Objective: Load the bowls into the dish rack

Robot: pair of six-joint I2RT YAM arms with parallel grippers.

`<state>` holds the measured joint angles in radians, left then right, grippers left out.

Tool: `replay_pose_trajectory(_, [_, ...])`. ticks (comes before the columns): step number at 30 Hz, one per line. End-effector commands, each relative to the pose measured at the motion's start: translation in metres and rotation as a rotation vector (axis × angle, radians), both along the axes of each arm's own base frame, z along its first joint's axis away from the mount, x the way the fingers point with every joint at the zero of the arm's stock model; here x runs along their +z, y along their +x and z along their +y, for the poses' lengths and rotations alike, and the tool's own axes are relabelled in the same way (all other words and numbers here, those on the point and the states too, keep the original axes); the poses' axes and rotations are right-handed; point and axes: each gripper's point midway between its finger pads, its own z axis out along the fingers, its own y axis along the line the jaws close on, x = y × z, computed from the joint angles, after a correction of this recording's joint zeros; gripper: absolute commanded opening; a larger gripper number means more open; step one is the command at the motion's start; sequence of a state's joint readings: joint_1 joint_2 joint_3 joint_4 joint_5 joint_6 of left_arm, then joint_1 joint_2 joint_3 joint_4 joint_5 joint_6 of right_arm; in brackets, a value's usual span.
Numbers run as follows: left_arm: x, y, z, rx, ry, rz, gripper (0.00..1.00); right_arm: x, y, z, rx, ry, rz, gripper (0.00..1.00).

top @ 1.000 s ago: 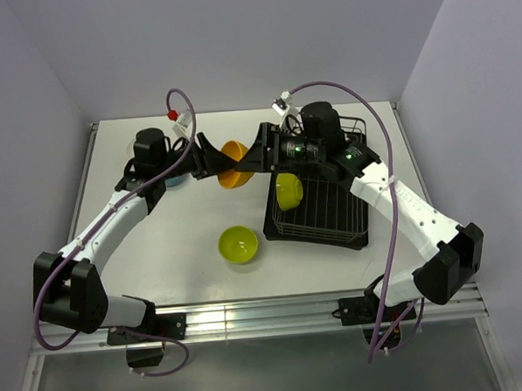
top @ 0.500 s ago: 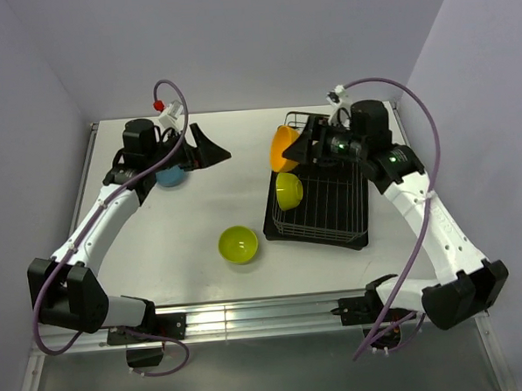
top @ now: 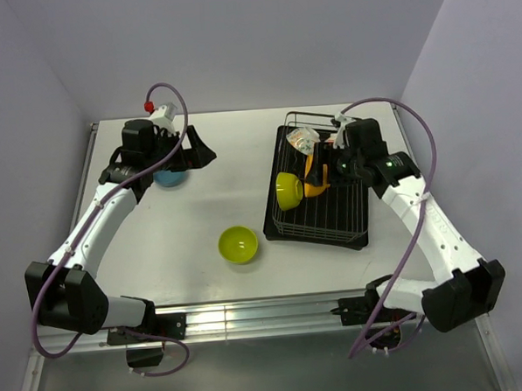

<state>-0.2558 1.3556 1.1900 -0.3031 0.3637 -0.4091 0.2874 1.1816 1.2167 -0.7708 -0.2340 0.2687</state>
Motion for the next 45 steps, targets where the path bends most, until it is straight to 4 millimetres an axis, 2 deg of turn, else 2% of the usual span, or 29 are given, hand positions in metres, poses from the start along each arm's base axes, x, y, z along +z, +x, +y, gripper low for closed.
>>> replay_pose_trajectory(1, [0.027, 0.001, 0.010, 0.023, 0.043, -0.102, 1.00, -0.011, 0.013, -0.006, -0.027, -0.043, -0.002, 0.00])
replay_pose_trajectory(11, [0.017, -0.005, 0.008, -0.006, 0.046, -0.098, 0.99, -0.046, 0.028, 0.010, -0.003, -0.070, 0.076, 0.00])
replay_pose_trajectory(22, [0.012, -0.007, 0.005, -0.029, 0.042, -0.090, 0.99, -0.060, 0.035, 0.025, 0.037, -0.142, 0.098, 0.00])
replay_pose_trajectory(25, [0.011, -0.008, 0.006, -0.031, 0.046, -0.088, 1.00, -0.064, 0.037, 0.027, 0.040, -0.174, 0.110, 0.09])
replay_pose_trajectory(31, [0.009, -0.011, 0.006, -0.039, 0.053, -0.088, 0.99, -0.066, 0.034, 0.034, 0.066, -0.199, 0.121, 0.49])
replay_pose_trajectory(32, [0.008, -0.013, 0.005, -0.050, 0.052, -0.086, 1.00, -0.065, 0.034, 0.035, 0.068, -0.198, 0.121, 0.60])
replay_pose_trajectory(33, [0.008, -0.015, 0.005, -0.062, 0.057, -0.093, 1.00, -0.063, 0.033, 0.035, 0.069, -0.197, 0.120, 0.63])
replay_pose_trajectory(35, [0.006, -0.021, 0.002, -0.099, 0.058, -0.087, 1.00, -0.057, 0.032, 0.036, 0.075, -0.188, 0.109, 0.74])
replay_pose_trajectory(40, [-0.008, -0.034, 0.001, -0.164, 0.094, -0.082, 0.99, -0.041, 0.029, 0.040, 0.097, -0.152, 0.084, 0.82])
replay_pose_trajectory(45, [-0.025, -0.047, 0.000, -0.225, 0.118, -0.046, 0.99, -0.039, 0.026, 0.043, 0.121, -0.136, 0.075, 0.92])
